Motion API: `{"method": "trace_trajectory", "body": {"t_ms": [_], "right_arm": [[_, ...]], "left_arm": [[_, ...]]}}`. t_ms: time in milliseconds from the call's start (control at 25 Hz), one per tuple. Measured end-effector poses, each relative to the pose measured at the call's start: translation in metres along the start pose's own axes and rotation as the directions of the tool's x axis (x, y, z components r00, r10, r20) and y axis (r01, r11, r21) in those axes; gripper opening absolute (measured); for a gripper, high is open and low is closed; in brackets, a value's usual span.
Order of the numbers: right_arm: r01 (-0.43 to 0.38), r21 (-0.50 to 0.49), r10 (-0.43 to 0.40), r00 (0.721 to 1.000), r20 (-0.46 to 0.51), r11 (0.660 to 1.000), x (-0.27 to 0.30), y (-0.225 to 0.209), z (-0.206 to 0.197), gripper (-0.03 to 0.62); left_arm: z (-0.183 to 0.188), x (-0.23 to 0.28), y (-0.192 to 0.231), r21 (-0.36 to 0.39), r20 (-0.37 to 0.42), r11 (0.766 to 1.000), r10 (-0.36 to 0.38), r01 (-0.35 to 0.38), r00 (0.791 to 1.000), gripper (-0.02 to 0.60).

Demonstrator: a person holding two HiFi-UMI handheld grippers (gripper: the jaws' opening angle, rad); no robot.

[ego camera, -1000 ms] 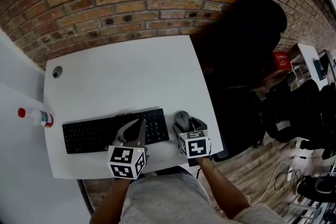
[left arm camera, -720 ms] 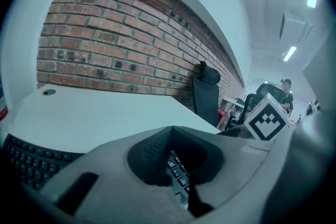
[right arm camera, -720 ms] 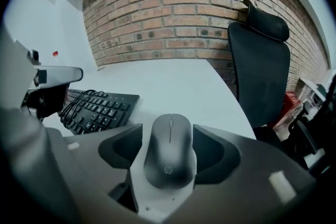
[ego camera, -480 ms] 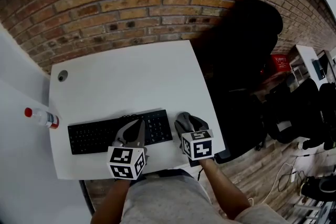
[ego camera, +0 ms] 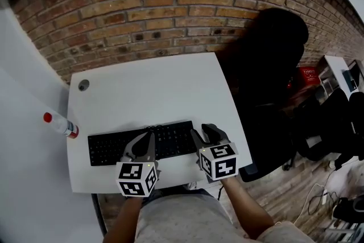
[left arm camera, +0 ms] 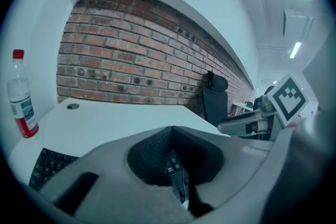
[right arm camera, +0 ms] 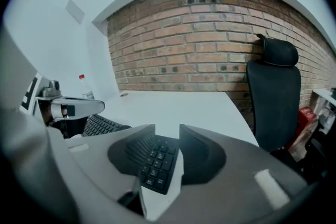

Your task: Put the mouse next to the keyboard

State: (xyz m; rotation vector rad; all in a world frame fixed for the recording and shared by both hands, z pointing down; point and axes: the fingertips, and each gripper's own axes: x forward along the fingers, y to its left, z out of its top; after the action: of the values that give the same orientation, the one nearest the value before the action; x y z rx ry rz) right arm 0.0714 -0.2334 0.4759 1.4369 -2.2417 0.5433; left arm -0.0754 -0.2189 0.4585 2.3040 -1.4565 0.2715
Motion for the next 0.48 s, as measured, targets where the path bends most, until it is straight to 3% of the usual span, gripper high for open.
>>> {"method": "trace_trajectory", "body": {"t_ms": [480], "right_arm": [[-0.076, -0.072, 0.084, 0.989, 0.120, 0.995, -0.021, 0.049, 0.046, 0.073]], "left_arm": [[0.018, -0.040, 0.036, -0.032, 0.078, 0.995, 0.099, -0.096, 0.992, -0.008]]}}
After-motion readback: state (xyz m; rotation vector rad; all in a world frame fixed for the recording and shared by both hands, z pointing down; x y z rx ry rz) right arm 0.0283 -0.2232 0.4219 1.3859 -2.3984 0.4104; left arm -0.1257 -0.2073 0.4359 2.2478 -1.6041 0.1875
